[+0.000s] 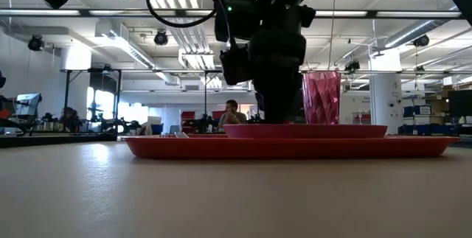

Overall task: Pick and place plate/cup/fork/spoon on tray
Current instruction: Adjust the pink plate on the red tray, then adjust the red tray, then adjust the pink plate on the red tray

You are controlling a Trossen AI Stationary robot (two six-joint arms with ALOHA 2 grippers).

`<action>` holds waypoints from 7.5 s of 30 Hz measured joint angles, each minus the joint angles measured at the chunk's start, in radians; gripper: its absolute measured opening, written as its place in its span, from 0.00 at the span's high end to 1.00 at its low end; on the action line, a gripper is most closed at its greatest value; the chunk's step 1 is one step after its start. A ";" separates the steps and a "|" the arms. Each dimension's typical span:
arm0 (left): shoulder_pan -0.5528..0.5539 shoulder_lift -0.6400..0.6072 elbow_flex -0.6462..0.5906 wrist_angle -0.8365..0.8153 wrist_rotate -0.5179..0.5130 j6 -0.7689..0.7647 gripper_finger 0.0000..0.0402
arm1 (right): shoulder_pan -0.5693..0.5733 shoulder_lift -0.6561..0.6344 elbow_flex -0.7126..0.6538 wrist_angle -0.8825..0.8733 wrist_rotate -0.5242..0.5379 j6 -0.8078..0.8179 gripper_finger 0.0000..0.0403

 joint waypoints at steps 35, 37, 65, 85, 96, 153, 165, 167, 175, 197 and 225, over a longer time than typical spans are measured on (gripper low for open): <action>0.000 0.193 -0.157 0.101 -0.028 -0.105 0.91 | -0.002 -0.623 0.000 0.037 0.559 0.055 0.98; 0.000 0.266 -0.221 0.247 -0.027 -0.105 0.91 | 0.005 -0.699 0.000 0.039 0.598 0.054 0.98; 0.140 1.016 -0.095 0.453 -0.181 0.008 1.00 | 0.091 -0.820 0.000 -0.006 0.625 -0.011 0.98; 0.180 1.249 -0.068 0.694 -0.003 0.025 1.00 | 0.091 -0.824 0.000 -0.001 0.629 -0.038 0.98; 0.179 1.296 -0.079 0.572 0.006 0.019 1.00 | 0.091 -0.824 0.000 -0.001 0.630 -0.037 0.98; 0.147 0.149 -0.130 0.411 -0.128 0.054 1.00 | 0.181 -0.444 -0.535 0.032 0.213 0.514 0.98; 0.147 0.198 -0.130 0.415 -0.127 0.052 1.00 | 0.161 -0.445 -0.589 0.068 0.296 0.452 0.98; 0.147 0.200 -0.130 0.415 -0.127 0.052 1.00 | 0.160 -0.437 -0.594 0.088 0.284 0.463 0.98; 0.148 0.185 -0.130 0.417 -0.127 0.051 1.00 | 0.228 -0.394 -0.598 0.193 0.197 0.569 0.98; 0.147 0.212 -0.131 0.411 -0.093 0.036 1.00 | 0.321 -0.568 -0.557 0.210 0.355 0.705 0.98; 0.147 0.189 -0.132 0.418 -0.092 0.053 1.00 | 0.191 -0.393 -0.545 0.361 0.200 0.514 0.98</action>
